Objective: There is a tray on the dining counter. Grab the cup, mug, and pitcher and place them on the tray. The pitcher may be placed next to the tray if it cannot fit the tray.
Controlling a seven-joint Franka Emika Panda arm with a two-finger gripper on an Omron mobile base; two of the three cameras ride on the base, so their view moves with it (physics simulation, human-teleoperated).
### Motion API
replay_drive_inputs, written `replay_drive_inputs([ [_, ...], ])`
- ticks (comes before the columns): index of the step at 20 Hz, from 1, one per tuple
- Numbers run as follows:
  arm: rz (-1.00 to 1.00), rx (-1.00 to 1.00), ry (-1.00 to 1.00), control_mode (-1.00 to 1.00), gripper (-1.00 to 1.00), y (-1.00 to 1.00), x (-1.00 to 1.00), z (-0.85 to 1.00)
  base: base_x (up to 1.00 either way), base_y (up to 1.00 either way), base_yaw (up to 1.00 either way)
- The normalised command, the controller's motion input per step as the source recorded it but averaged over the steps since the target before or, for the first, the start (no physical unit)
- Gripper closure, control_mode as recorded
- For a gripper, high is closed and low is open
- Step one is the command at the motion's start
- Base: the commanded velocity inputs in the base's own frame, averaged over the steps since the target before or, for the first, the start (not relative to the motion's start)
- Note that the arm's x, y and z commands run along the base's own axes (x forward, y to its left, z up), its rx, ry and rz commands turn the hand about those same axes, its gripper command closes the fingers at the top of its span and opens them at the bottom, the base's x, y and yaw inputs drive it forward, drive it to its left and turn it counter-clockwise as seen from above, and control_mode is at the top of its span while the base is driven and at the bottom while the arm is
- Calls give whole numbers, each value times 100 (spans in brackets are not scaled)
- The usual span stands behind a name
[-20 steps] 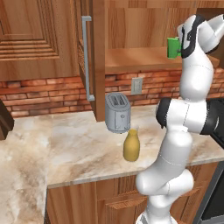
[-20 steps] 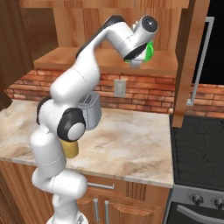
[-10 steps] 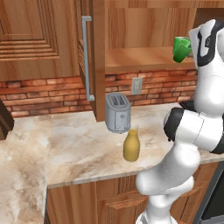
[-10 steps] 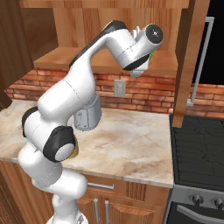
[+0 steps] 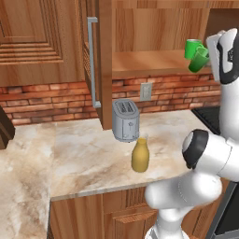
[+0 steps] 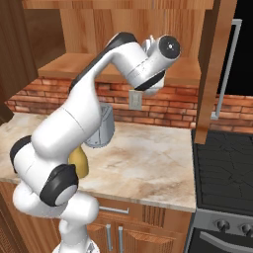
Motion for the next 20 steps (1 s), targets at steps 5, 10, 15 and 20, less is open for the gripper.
replay_drive_inputs([
  [5,0,-7,7,-100,100,1,-51,0,0,0,0],
  [10,0,-13,15,-100,100,9,-47,0,0,0,0],
  [15,1,-12,18,-100,100,11,-50,-4,0,0,0],
  [20,4,-6,17,-100,100,4,-58,-21,0,0,0],
])
